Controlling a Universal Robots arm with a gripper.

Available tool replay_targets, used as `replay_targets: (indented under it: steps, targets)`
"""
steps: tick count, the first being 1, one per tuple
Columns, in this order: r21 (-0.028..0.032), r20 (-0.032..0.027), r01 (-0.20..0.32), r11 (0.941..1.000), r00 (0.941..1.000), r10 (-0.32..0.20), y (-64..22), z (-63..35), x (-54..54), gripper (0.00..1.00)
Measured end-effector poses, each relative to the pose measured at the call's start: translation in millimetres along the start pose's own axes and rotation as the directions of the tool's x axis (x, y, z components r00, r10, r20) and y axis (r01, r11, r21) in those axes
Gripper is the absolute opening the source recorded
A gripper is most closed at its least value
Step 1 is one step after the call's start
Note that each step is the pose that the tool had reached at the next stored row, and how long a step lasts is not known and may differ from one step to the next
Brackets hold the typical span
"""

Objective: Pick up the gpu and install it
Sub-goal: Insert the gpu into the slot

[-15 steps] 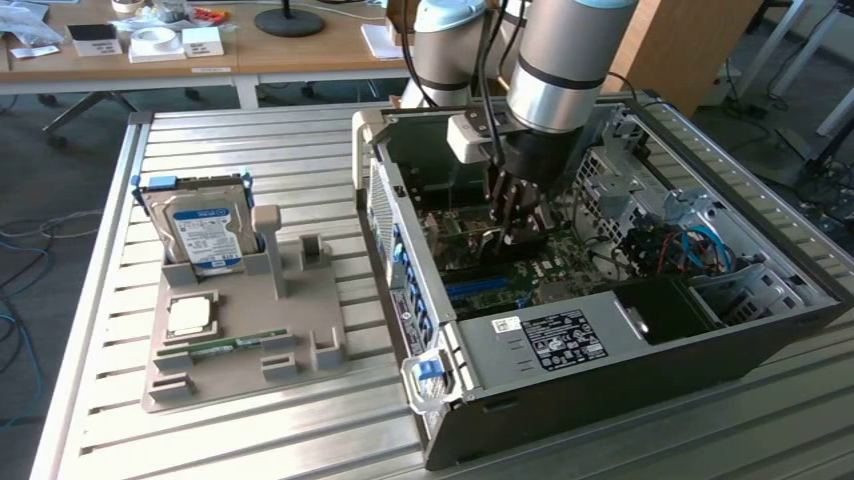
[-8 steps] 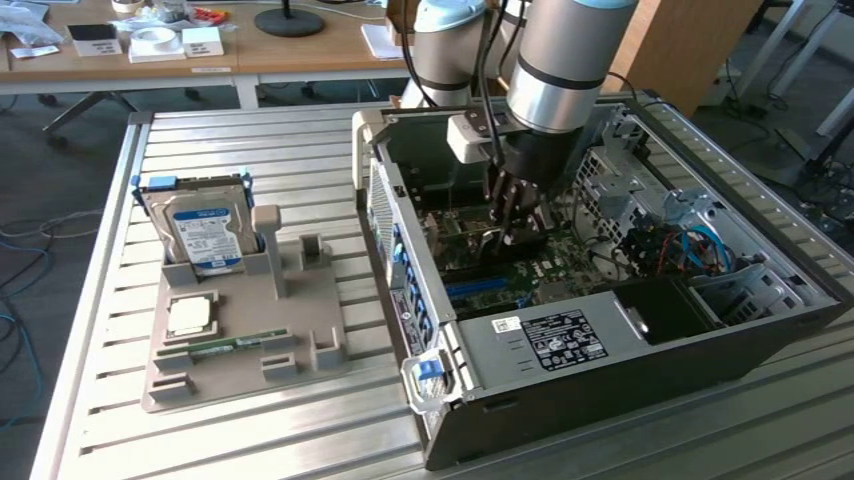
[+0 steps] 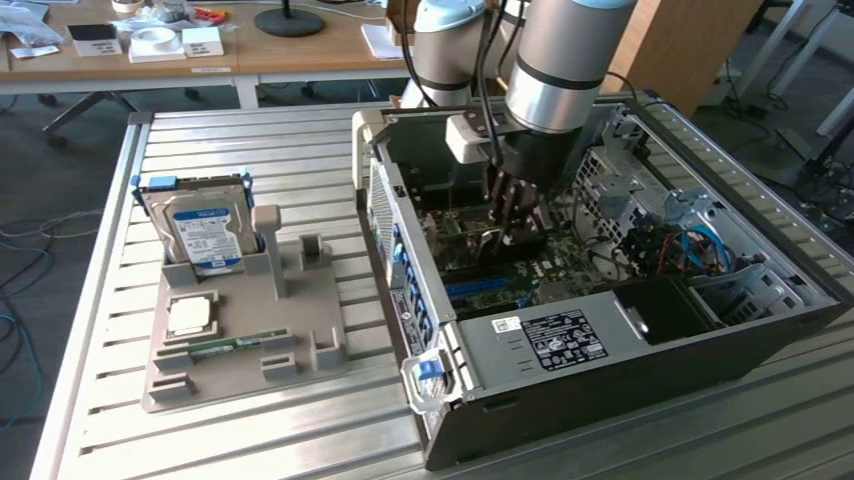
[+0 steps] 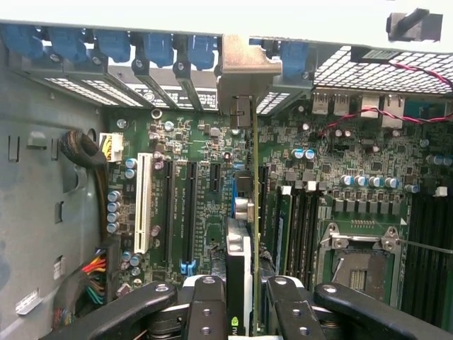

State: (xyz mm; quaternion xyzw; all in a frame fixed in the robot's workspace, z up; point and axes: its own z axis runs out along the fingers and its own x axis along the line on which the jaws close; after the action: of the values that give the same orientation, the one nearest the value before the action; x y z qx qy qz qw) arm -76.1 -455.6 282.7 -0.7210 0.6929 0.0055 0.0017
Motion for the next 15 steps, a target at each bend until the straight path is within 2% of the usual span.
replay_targets:
  steps: [15]
  targets:
    - [0.0027, 0.0008, 0.000, 1.0000, 1.0000, 0.000, 2.6, 2.0, -0.1, 0.27]
